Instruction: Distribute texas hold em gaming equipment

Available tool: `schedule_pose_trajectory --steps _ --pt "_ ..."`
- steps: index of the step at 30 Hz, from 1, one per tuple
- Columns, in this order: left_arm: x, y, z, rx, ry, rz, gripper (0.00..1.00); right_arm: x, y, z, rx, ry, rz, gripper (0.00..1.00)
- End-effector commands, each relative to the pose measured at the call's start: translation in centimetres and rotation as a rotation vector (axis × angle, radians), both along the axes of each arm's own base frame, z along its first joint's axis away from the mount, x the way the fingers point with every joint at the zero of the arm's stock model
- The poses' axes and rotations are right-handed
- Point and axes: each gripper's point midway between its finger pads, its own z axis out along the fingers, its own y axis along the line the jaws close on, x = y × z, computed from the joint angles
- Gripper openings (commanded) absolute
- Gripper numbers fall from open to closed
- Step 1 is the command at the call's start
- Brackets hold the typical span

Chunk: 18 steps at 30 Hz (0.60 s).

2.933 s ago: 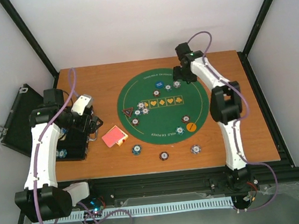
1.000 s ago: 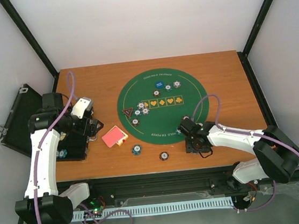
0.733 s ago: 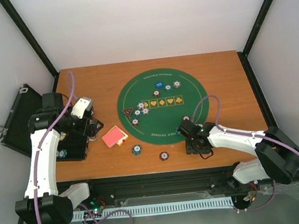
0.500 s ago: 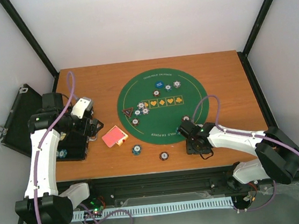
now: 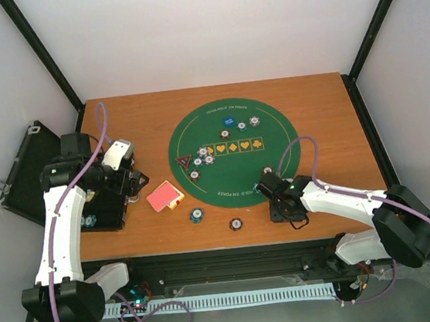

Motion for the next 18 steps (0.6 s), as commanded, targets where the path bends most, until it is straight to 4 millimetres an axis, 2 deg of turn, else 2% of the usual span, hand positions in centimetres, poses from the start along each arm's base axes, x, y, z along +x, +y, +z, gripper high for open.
schedule_pose_trajectory --steps 1,6,10,14,18 --pt "0.0 -0.2 1.3 -0.018 -0.03 0.001 1.0 1.0 0.4 2.6 0.007 -0.064 0.018 0.39" --pt "-0.1 -0.2 1.3 -0.017 -0.03 0.0 1.0 2.8 1.0 6.2 0.01 -0.141 0.034 0.39" --pt "-0.2 -0.1 1.0 -0.009 -0.025 -0.005 1.0 6.0 1.5 8.7 0.002 -0.197 0.036 0.39" --pt "-0.4 0.2 0.5 0.018 -0.022 -0.01 1.0 10.3 0.7 9.5 -0.009 -0.217 0.006 0.39" --pt "-0.8 0.4 -0.1 0.039 -0.009 -0.03 1.0 14.4 -0.9 9.1 -0.007 -0.212 -0.031 0.38"
